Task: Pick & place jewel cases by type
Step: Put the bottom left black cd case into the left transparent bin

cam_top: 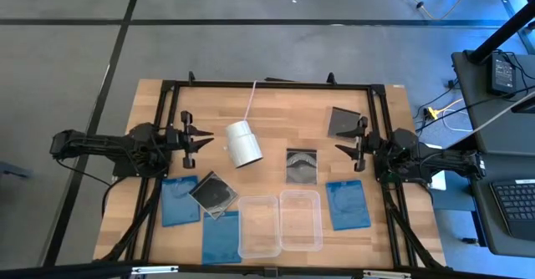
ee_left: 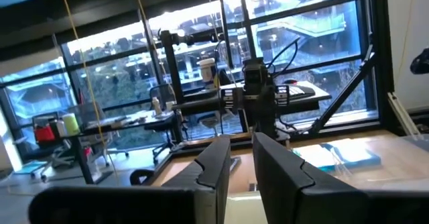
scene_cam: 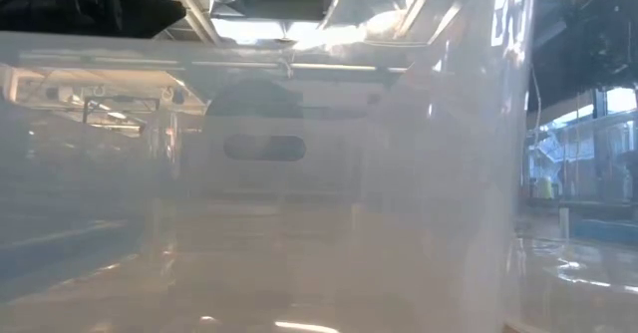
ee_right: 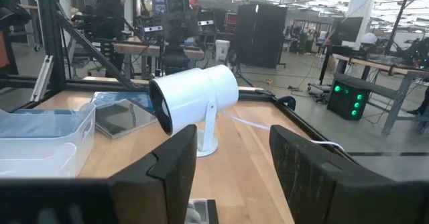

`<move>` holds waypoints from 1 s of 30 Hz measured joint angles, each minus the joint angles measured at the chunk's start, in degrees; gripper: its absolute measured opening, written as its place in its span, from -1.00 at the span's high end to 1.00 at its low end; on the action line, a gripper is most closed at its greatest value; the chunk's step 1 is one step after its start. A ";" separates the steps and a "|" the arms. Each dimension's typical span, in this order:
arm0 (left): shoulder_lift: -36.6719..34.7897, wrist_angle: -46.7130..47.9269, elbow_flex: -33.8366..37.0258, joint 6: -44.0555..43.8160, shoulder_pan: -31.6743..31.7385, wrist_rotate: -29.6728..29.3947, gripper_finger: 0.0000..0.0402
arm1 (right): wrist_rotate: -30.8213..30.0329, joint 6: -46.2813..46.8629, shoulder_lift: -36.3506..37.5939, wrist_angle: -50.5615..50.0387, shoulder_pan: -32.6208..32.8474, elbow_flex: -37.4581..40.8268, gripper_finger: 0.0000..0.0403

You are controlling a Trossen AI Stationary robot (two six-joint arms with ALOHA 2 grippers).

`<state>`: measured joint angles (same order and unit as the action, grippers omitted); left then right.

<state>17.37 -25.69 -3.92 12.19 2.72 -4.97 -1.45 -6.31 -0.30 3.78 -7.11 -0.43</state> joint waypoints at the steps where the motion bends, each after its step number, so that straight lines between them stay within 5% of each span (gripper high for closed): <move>1: 0.00 0.00 0.00 0.03 0.00 0.00 0.67 | 0.00 -0.02 0.00 0.13 0.00 0.00 0.04; 8: 0.00 0.11 0.00 -2.39 0.00 0.16 0.53 | 0.01 0.29 0.00 0.76 0.00 0.00 0.04; 19: -0.01 -3.36 0.00 -15.72 0.00 0.02 -0.02 | 0.02 1.49 0.00 0.76 0.00 0.00 0.04; 30: 1.08 -6.44 -0.90 -13.80 -0.56 4.44 -0.05 | 0.02 1.34 0.00 0.74 0.00 0.00 0.04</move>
<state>18.45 -32.13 -4.83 -1.61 2.16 -0.53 -1.43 -4.97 -0.30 4.52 -7.11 -0.43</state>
